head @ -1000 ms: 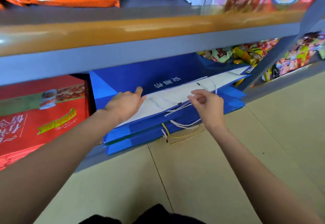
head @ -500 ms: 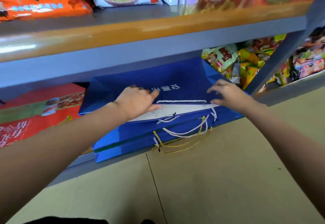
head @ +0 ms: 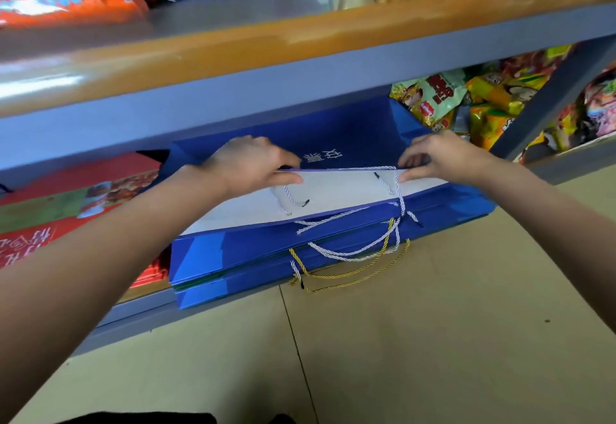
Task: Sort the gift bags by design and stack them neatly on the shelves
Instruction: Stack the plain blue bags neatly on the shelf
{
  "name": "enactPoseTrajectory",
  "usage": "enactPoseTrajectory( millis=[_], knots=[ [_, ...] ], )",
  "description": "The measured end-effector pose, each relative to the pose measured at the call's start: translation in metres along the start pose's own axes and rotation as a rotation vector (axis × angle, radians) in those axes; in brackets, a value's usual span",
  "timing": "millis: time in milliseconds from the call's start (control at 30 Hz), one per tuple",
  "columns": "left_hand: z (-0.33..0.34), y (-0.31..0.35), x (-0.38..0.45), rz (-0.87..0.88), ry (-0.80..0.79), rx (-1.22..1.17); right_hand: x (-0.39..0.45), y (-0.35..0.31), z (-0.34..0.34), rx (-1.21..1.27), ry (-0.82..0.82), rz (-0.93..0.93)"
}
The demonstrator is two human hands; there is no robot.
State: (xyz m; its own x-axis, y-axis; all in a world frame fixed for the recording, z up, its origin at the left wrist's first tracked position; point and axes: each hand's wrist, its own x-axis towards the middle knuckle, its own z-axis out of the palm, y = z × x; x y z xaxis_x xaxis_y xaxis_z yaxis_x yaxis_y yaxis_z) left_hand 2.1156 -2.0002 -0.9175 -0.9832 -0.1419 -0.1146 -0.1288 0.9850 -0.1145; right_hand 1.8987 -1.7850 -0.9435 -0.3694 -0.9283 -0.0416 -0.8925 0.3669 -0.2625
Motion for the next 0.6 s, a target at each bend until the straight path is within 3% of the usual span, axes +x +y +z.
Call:
enactPoseTrajectory(
  millis=[167,300,433,600],
  knots=[
    [-0.001,-0.015,-0.009,-0.005,-0.08,-0.194,0.013,-0.007,0.0,-0.012,0.059,-0.057],
    [0.007,-0.01,-0.012,-0.155,0.022,0.021,0.023,-0.012,-0.004,-0.072,0.067,-0.087],
    [0.006,0.002,-0.008,-0.262,0.203,0.175,0.032,-0.022,-0.016,-0.423,-0.062,-0.097],
    [0.009,0.0,-0.014,-0.228,0.48,0.284,0.03,-0.032,-0.018,-0.652,0.267,-0.221]
  ],
)
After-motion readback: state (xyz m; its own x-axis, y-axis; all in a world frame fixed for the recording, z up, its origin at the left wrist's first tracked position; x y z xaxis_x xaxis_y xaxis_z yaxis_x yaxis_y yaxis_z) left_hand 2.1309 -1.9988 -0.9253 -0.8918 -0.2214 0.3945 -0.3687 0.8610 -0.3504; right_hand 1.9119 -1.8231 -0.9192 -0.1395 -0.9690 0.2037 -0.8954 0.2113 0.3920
